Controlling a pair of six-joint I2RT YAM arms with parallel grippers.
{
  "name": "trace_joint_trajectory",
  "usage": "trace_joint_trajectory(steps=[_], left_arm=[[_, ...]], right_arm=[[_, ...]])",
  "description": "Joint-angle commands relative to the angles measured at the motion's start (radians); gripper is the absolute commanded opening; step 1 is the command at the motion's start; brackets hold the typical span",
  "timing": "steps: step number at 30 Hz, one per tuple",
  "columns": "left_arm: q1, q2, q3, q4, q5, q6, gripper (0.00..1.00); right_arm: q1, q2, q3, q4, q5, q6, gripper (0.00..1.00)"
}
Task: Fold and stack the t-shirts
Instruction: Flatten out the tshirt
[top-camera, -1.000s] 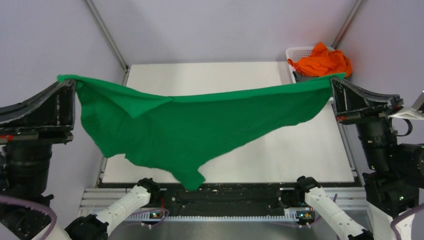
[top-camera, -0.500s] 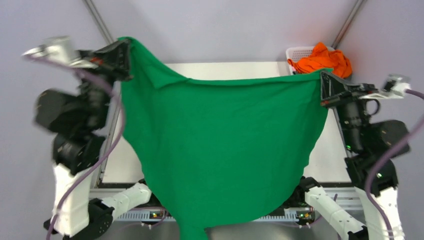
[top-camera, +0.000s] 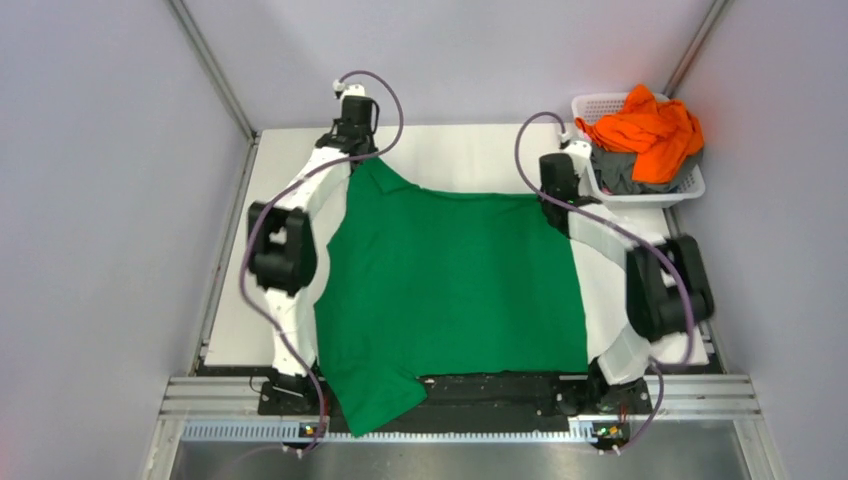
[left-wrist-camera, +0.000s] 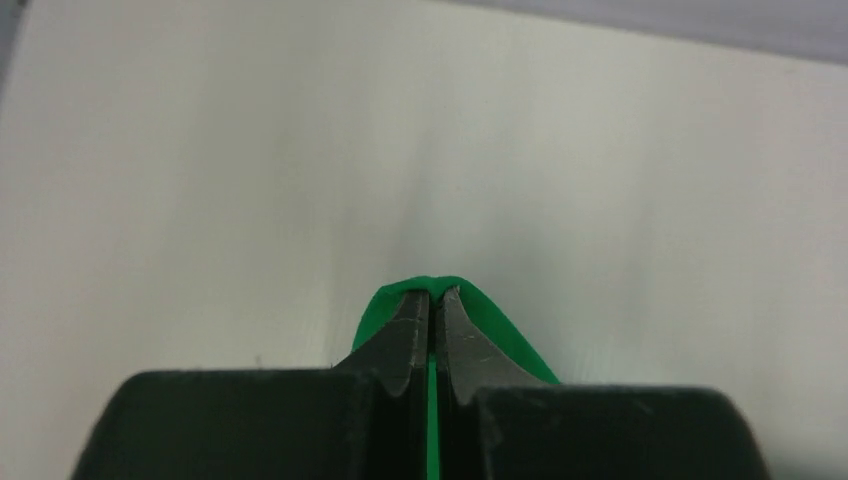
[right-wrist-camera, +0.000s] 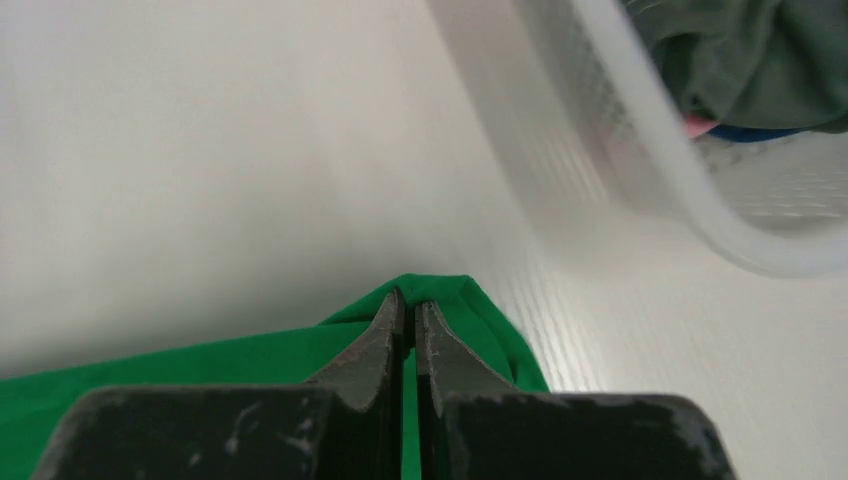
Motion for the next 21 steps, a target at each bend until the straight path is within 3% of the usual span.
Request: trace_joint_trajectory(steps=[1,8,14,21], left_arm=[[0.026,0.291,0.296,-0.118,0.047,-0.066,0.00],[0.038,0.379,0.342,-0.061,0.086,-0.090,0.00],[0.049,0.329,0.314,-0.156,0.080,-0.149,0.00],[0.048,0.017,-0.076,-0.139,0.195,-0.292,0.00]], right_arm=[[-0.023,0.277,0.197,0.121,0.003,-0.032,0.00],[-0.023,0.467,0.358,0.089,0.011,-0.067,0.00],[-0.023,0.412,0.330,0.036,0.003,-0.078,0.00],[-0.025,0.252,0.216,-0.089,-0.050,-0.082,0.00]])
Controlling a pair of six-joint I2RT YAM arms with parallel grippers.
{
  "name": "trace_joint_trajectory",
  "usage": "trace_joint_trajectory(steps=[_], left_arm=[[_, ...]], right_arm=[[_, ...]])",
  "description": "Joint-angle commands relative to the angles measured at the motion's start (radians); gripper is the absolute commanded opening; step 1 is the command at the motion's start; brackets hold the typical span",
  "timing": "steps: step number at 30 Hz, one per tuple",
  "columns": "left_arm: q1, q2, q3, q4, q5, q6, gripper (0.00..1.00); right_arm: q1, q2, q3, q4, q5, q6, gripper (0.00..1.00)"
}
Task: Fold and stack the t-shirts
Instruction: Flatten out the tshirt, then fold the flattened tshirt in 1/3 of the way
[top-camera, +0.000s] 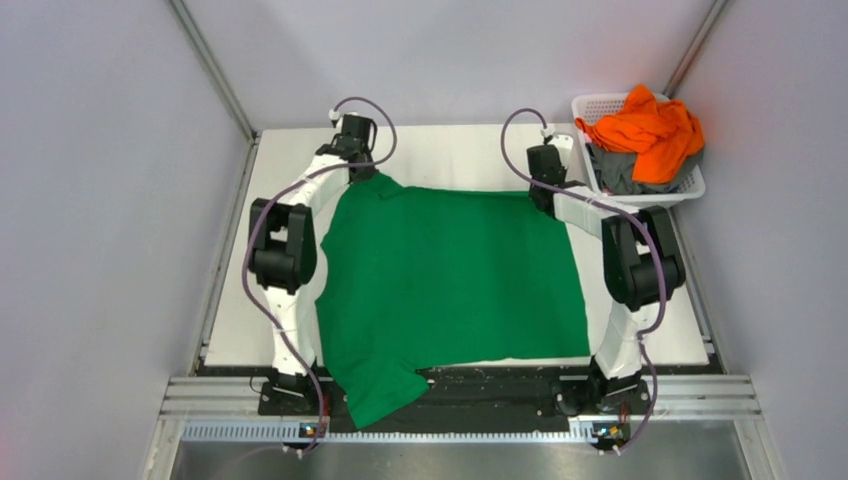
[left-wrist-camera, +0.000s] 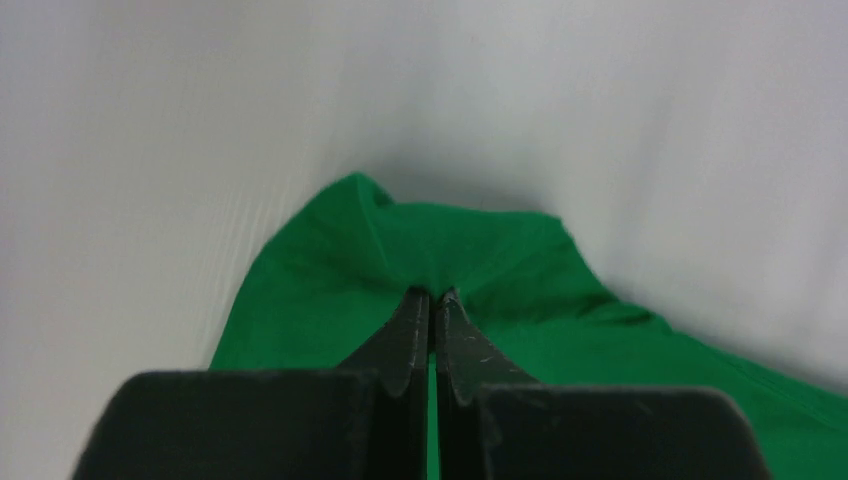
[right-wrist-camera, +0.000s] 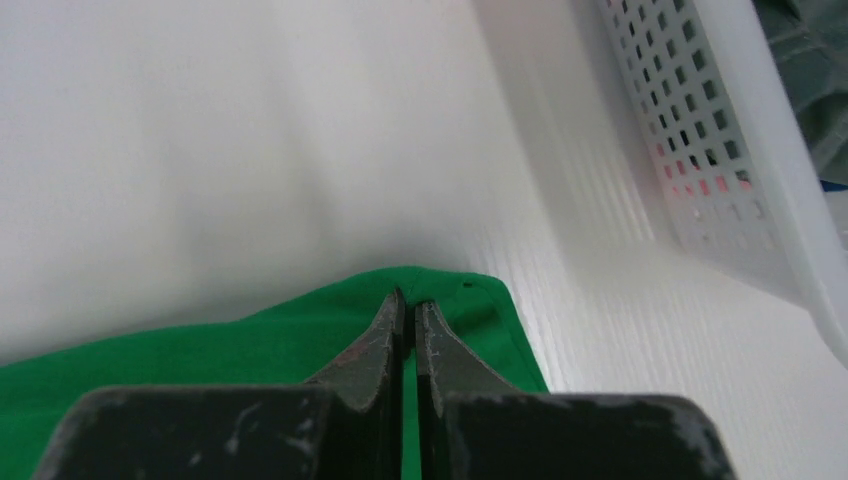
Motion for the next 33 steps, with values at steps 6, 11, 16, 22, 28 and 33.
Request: trace_joint_trajectory(steps=[6,11,16,22,28,33], left_arm=[[-0.003,-0.532,-0.492,0.035,0.080,-0.252,0.00],[-0.034,-0.736,-0.657,-0.015,0.069,-0.353,0.00],[-0.072,-0.907,-0.727,-0.199,-0.018,-0.433,0.00],[-0.135,-1.046,-0.794,-0.366,-0.019,-0.545,0.00],[-0.232,-1.120,-0.884,-0.442,0.041,-0.660,0.00],[-0.250,-1.148,-0.929,-0.553,0.064,-0.661,0.00]], right_arm=[[-0.008,-0.266,-0.101,-0.135,-0.025,-0.035,0.00],[-0.008,-0.332,-0.116,-0.187,-0.014,-0.079,0.00],[-0.011,-0.359,-0.123,-0.211,-0.046,-0.105,0.00],[-0.014,-0.378,-0.118,-0.271,-0.063,-0.126,0.00],[-0.014,-0.409,-0.144,-0.324,-0.090,-0.133,0.00],[-0.013,-0.414,-0.156,-0.380,-0.084,-0.128,0.00]])
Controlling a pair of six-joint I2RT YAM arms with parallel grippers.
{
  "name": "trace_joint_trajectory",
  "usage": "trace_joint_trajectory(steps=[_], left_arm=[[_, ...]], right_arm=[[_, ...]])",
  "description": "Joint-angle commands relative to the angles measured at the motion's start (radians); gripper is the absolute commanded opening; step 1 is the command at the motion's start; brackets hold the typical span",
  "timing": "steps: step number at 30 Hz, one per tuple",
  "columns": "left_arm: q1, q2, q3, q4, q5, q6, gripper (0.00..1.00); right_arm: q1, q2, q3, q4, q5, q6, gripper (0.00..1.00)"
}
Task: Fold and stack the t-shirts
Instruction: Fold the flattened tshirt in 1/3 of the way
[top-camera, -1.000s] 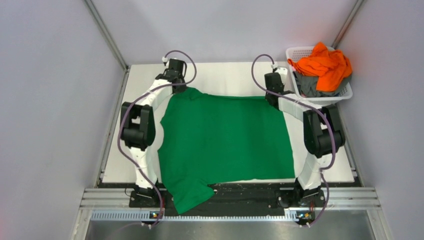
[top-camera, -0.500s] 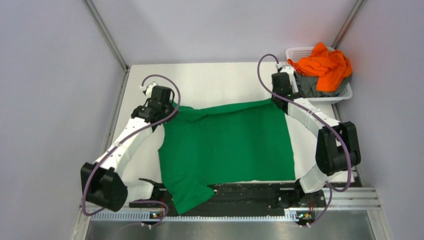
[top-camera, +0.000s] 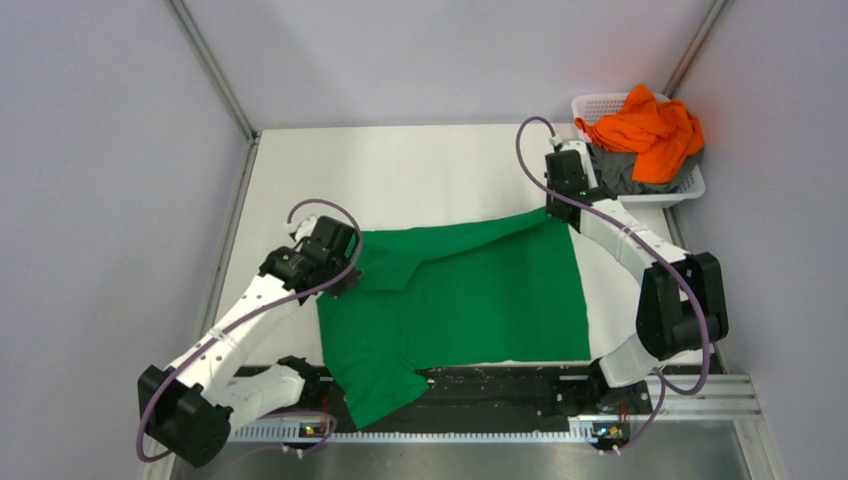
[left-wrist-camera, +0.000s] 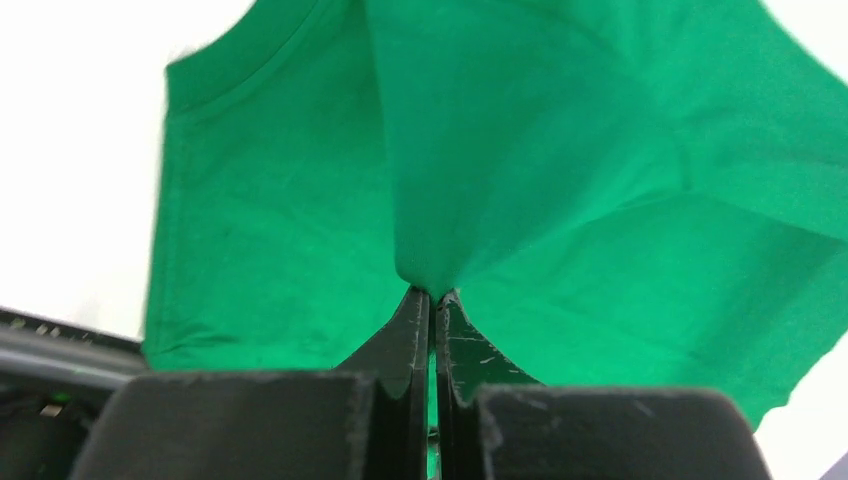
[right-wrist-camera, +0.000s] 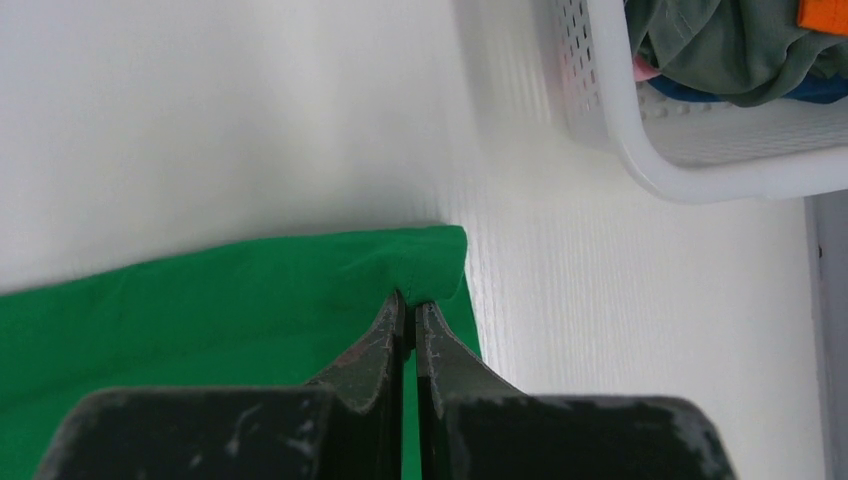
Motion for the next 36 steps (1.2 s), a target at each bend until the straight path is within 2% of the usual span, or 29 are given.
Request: trace_joint_trajectory(steps=[1,6,7,8,9,10,12,13,14,15,16,18,22,27,31,36], left_arm=[[-0.006,-0.039,-0.040,-0.110,0.055,-0.023,0.00],[-0.007,-0.031,-0.127,-0.068,0.197,0.023,0.12],[-0.009,-0.023,-0.140,-0.057,0.217,0.031,0.14],[-0.008,-0.016,-0.148,-0.050,0.257,0.040,0.18],[-0.008,-0.008,-0.152,-0.048,0.273,0.050,0.26],[-0.009,0.002,-0.150,-0.058,0.279,0.060,0.37],[-0.008,0.018,-0.115,-0.084,0.274,0.083,0.63],[-0.009,0.026,-0.087,-0.098,0.270,0.099,0.78],[-0.009,0.033,-0.055,-0.117,0.261,0.120,0.96],[-0.008,0.042,-0.017,-0.142,0.244,0.139,0.98],[-0.009,0.047,0.014,-0.148,0.210,0.152,0.99],[-0.009,0.058,0.060,-0.114,0.147,0.177,0.99],[0.013,0.140,0.079,0.124,0.111,0.226,0.99],[0.123,0.382,0.138,0.384,0.177,0.242,0.99],[0.218,0.633,0.253,0.425,0.293,0.242,0.97],[0.286,0.821,0.308,0.397,0.308,0.244,0.93]], right_arm=[[-0.013,-0.045,-0.015,-0.069,0.001,0.002,0.00],[-0.013,-0.067,-0.053,-0.187,-0.002,0.081,0.00],[-0.013,-0.072,-0.059,-0.207,-0.012,0.096,0.03],[-0.012,-0.078,-0.068,-0.222,-0.022,0.106,0.12],[-0.013,-0.083,-0.078,-0.232,-0.028,0.117,0.29],[-0.014,-0.091,-0.090,-0.239,-0.031,0.128,0.44],[-0.013,-0.113,-0.112,-0.241,-0.020,0.155,0.62],[-0.013,-0.128,-0.121,-0.240,-0.017,0.163,0.78],[-0.012,-0.144,-0.126,-0.239,-0.013,0.171,0.85],[-0.013,-0.159,-0.132,-0.230,-0.017,0.176,0.88],[-0.012,-0.176,-0.138,-0.218,-0.024,0.179,0.94],[-0.012,-0.205,-0.146,-0.180,-0.052,0.182,0.98],[-0.013,-0.214,-0.158,-0.054,-0.223,0.183,0.99],[-0.012,-0.098,-0.178,0.152,-0.470,0.231,0.99],[-0.013,0.030,-0.146,0.214,-0.460,0.263,0.99],[-0.016,0.134,-0.145,0.254,-0.349,0.291,0.99]])
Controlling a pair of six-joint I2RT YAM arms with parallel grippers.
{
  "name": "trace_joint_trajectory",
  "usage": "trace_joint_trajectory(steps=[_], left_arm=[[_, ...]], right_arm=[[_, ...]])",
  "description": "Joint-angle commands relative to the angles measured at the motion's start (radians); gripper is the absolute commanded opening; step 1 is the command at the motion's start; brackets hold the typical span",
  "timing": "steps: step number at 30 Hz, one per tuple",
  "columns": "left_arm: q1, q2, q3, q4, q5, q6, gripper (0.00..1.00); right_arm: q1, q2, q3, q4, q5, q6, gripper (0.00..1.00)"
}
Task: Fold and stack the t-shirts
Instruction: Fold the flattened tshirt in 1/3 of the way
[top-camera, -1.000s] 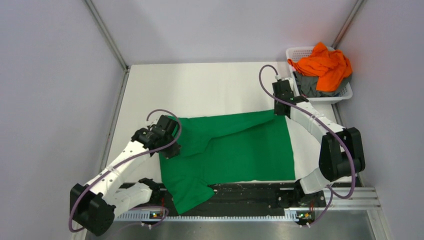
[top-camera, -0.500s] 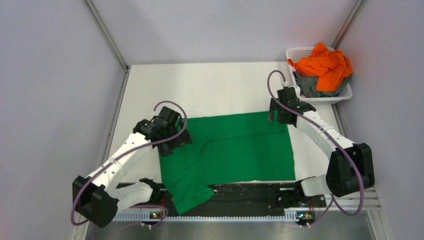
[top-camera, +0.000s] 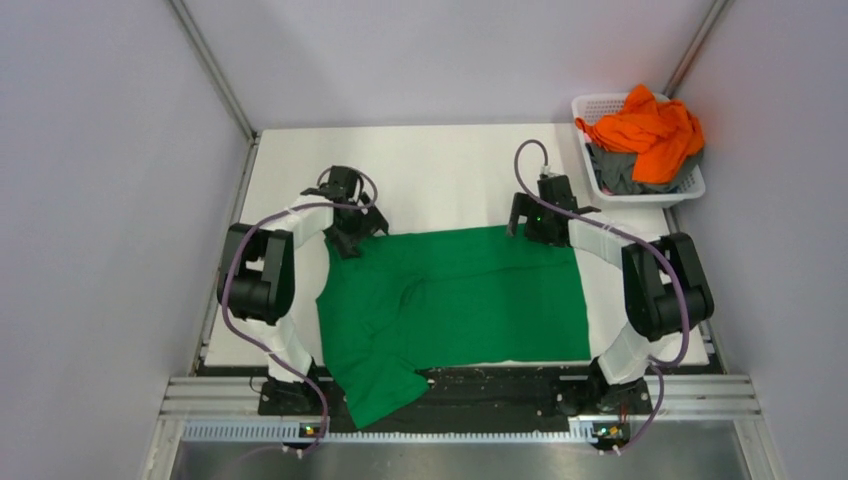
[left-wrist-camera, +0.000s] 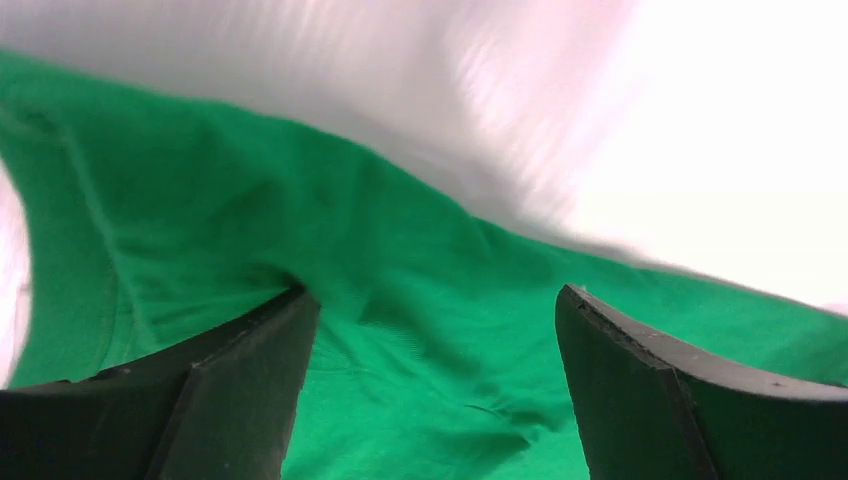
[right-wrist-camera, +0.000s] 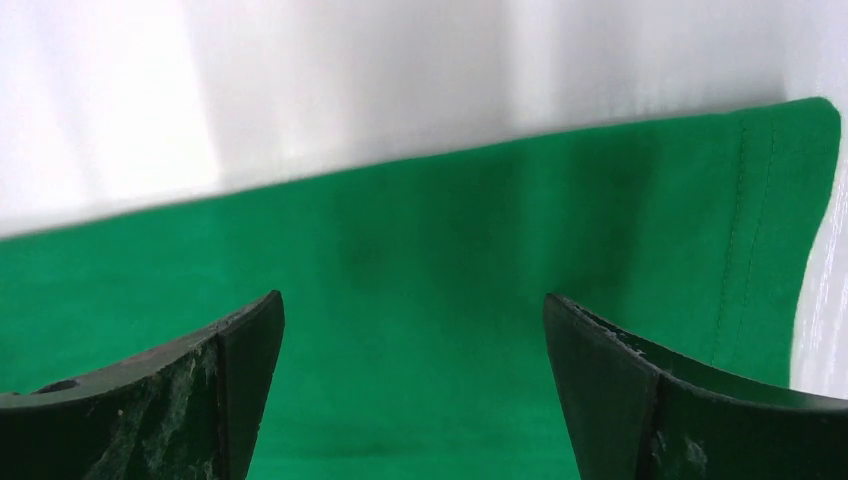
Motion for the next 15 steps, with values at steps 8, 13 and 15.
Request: trace_joint_trajectory(steps=[8,13,15], left_arm=[[0.131,0.218,0.121,0.004,0.092,0.018,0.93],[0.158,0.379,0.438,-0.079,0.079,0.044,0.93],[0.163,0.461,0.580,-0.106,0.063,0.067,0.93]], right_arm=[[-0.067,0.199,0.073,0.069,0.086,0.116,0.98],[-0.101,0.301,0.183,0.052,0.077,0.180,0.98],[-0.110,0.340,0.234,0.046,0.073,0.199,0.98]])
